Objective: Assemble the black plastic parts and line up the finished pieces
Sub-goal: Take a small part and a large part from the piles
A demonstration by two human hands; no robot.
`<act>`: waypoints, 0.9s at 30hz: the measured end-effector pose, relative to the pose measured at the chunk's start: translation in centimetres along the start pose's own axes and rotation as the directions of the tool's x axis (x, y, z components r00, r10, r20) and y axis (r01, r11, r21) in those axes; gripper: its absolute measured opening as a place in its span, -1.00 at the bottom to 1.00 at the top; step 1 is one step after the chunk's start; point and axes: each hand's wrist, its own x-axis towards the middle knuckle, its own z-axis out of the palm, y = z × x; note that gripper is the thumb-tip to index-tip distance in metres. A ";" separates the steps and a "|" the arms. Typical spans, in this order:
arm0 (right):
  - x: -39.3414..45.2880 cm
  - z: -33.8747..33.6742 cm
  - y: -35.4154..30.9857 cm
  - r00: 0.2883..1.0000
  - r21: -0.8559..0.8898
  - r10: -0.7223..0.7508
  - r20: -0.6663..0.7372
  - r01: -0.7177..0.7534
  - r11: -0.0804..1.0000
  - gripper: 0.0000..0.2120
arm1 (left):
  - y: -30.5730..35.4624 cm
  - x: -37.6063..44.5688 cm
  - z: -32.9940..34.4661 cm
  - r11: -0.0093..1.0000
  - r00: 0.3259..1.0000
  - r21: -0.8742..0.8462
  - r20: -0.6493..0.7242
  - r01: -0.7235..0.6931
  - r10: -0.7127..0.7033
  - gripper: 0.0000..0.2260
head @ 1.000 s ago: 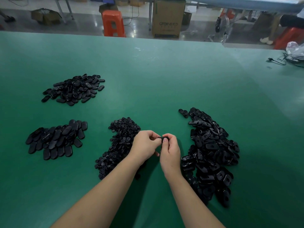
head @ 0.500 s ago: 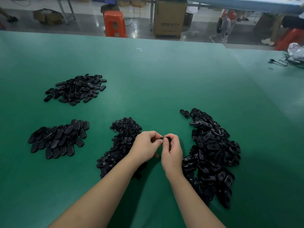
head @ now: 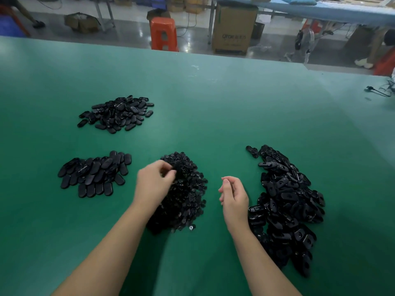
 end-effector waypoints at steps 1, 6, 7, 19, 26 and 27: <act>0.0 0.0 0.0 1.000 -0.009 0.000 0.000 0.000 1.000 -0.86 | -1.7 0.4 -1.2 0.997 0.995 -0.028 -0.053 0.078 -0.079 -0.94; -0.1 0.1 -0.2 1.000 -0.038 0.003 0.003 -0.003 0.999 -0.84 | -9.4 2.0 -6.9 0.935 0.891 -0.154 -0.286 0.319 -0.352 -0.90; -0.1 0.1 -0.2 1.000 -0.043 0.000 0.003 0.000 0.999 -0.84 | -10.5 2.2 -7.6 0.922 0.871 -0.183 -0.307 0.342 -0.384 -0.86; -0.2 0.4 -0.2 1.000 -0.141 -0.015 -0.008 0.013 0.990 -0.85 | -8.7 1.3 -3.3 0.993 0.994 0.112 -0.102 -0.026 0.037 -0.82; -0.2 0.6 -0.4 1.000 -0.190 -0.005 -0.027 0.000 0.982 -0.85 | -7.2 2.2 -0.2 0.976 0.996 0.204 -0.047 -0.071 0.082 -0.82; -0.2 0.6 -0.4 1.000 -0.197 -0.008 -0.026 0.002 0.980 -0.85 | -7.1 2.5 0.1 0.978 0.995 0.194 -0.041 -0.083 0.093 -0.80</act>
